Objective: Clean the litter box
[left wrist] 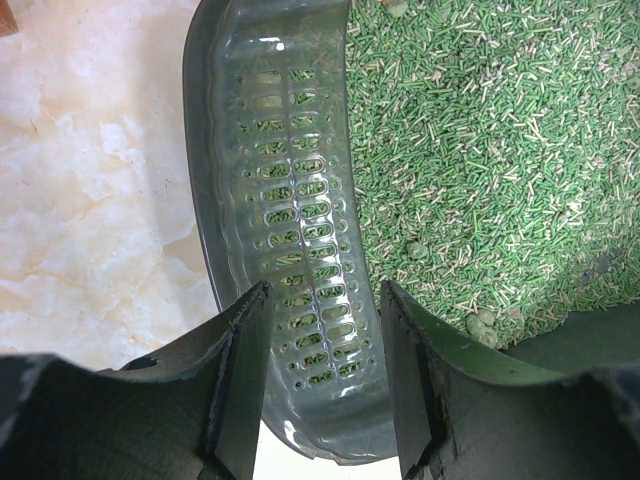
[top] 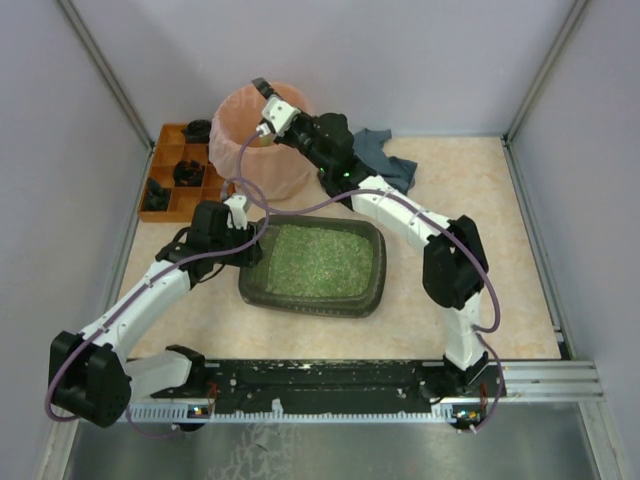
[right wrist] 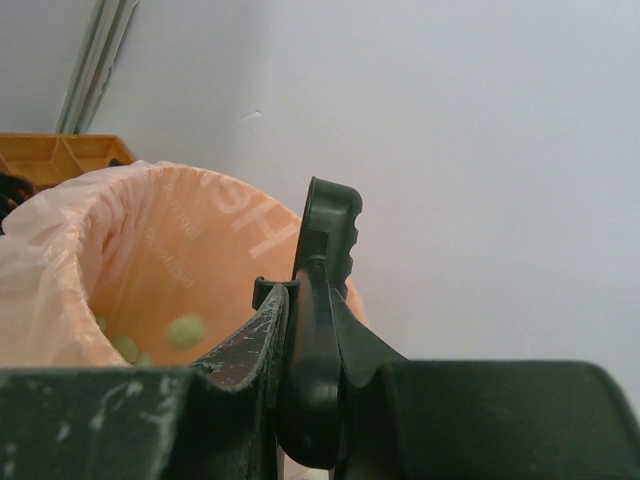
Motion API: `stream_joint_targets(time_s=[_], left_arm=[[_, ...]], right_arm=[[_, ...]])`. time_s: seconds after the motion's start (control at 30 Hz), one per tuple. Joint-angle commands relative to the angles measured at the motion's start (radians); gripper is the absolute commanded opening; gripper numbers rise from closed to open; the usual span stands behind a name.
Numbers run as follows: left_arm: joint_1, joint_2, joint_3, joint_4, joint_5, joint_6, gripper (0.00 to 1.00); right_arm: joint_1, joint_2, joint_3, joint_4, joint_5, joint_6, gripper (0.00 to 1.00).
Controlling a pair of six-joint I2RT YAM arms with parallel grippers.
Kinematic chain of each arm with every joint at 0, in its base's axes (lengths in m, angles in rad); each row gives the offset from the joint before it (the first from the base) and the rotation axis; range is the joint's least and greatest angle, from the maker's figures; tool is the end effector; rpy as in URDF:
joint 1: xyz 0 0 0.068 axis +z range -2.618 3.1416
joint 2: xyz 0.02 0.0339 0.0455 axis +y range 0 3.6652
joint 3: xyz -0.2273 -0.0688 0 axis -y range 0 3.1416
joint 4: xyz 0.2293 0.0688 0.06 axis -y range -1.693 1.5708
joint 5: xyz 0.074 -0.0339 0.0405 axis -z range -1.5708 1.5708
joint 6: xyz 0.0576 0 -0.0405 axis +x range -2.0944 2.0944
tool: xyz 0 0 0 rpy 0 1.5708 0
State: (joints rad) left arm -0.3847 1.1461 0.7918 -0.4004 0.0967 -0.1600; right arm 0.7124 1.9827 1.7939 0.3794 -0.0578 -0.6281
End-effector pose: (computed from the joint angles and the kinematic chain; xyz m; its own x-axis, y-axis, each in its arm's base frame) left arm 0.2370 -0.1019 0.2074 -0.6968 0.1110 -0.7086 0.3320 0.9257 -0.1814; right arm 0.3585 0.3141 0.3626 0.5247 -0.3220 -0.7881 -0.4785 0.6541 -0.5858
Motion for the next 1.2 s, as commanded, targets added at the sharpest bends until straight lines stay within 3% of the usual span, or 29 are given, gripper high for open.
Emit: stream_joint_targets(time_s=[0.0, 0.27, 0.57, 0.8, 0.97, 1.17], left_arm=[[-0.001, 0.003, 0.003, 0.011, -0.002, -0.001, 0.53], [-0.002, 0.006, 0.008, 0.011, 0.001, 0.004, 0.53], [-0.002, -0.009, 0.006, 0.011, -0.003, 0.002, 0.55], [-0.001, -0.043, 0.006, 0.003, -0.059, -0.001, 0.59], [-0.001, -0.06, -0.001, 0.012, -0.06, -0.003, 0.59], [0.001, -0.058, -0.003, 0.017, -0.045, -0.003, 0.6]], right_arm=[[0.007, -0.076, 0.003, 0.099, -0.025, -0.1, 0.0], [0.009, -0.182, -0.09, 0.15, -0.066, 0.032, 0.0], [0.009, -0.461, -0.342, 0.205, -0.086, 0.338, 0.0], [0.008, -0.716, -0.503, -0.107, 0.011, 0.615, 0.0], [0.008, -0.912, -0.676, -0.234, 0.086, 0.731, 0.0], [0.009, -1.026, -0.737, -0.501, 0.156, 0.814, 0.0]])
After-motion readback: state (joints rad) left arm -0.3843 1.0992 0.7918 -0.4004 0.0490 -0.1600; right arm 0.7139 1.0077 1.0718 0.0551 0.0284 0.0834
